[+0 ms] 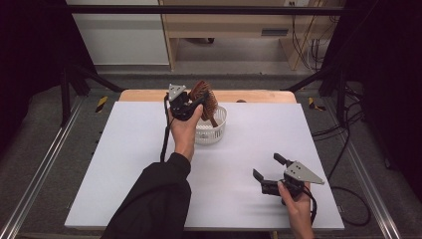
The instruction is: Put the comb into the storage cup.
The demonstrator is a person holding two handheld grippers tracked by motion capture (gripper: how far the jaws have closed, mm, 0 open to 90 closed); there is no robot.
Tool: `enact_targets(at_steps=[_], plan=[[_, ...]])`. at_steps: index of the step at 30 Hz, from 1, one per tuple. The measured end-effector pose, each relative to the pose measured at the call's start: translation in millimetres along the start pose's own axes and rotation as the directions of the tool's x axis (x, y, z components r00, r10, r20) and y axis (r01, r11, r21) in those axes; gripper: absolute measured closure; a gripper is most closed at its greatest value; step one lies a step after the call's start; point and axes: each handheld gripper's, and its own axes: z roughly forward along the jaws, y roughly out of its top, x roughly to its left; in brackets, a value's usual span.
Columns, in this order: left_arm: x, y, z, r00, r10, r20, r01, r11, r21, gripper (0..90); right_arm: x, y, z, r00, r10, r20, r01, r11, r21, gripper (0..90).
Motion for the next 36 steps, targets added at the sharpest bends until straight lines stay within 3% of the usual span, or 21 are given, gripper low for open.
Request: enact_targets(at_steps=[36], plan=[[26.3, -4.4, -20.1, 0.9993, -0.010, 0.035, 0.008, 0.9993, 0.036, 49.2, 0.5, 0.4, 0.0, 0.9999, -0.011, 0.005, 0.011, 1.000, -0.003, 4.7]])
